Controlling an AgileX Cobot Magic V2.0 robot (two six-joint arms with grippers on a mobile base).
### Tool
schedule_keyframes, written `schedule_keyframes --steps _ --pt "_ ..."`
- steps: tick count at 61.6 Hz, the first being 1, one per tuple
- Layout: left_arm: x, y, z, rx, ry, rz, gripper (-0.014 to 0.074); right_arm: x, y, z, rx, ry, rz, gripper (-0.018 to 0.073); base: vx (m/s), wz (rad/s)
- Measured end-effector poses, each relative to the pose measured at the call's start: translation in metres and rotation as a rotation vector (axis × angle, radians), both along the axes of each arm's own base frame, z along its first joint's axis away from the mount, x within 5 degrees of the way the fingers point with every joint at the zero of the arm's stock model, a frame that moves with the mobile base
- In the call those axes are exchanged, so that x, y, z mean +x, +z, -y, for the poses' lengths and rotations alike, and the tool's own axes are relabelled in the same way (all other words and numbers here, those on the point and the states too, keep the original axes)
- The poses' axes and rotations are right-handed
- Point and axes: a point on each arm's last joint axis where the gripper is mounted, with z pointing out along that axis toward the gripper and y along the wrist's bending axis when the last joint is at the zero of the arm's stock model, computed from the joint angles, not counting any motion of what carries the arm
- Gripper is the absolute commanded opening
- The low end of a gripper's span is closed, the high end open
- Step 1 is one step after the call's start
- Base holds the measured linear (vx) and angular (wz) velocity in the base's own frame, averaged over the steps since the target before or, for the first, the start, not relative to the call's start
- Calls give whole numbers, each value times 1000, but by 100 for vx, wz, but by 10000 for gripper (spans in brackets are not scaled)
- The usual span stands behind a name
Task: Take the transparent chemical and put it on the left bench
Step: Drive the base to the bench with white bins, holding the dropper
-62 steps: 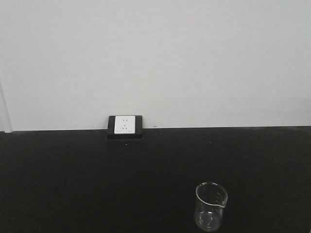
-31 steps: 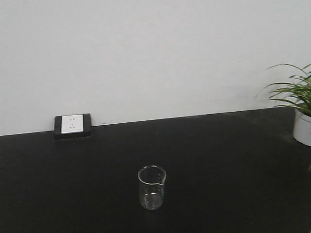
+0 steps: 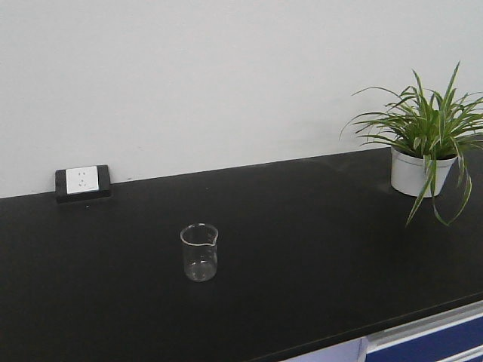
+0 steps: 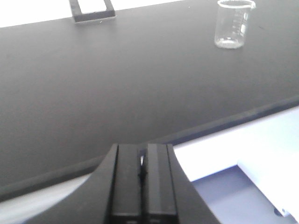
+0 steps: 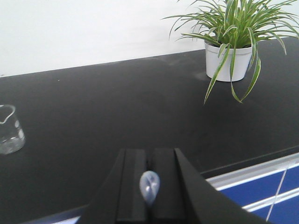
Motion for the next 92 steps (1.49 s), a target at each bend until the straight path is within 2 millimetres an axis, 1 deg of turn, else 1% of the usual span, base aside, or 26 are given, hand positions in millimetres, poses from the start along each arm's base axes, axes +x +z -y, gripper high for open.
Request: schedule_keyframes --steps 61,77,92 --pt "0 0 0 0 0 0 -3 0 0 0 0 0 0 -3 -36 26" --pt "0 0 0 0 0 0 -3 0 0 0 0 0 0 -3 -39 46" --pt "0 0 0 0 0 0 -3 0 0 0 0 0 0 -3 -35 68"
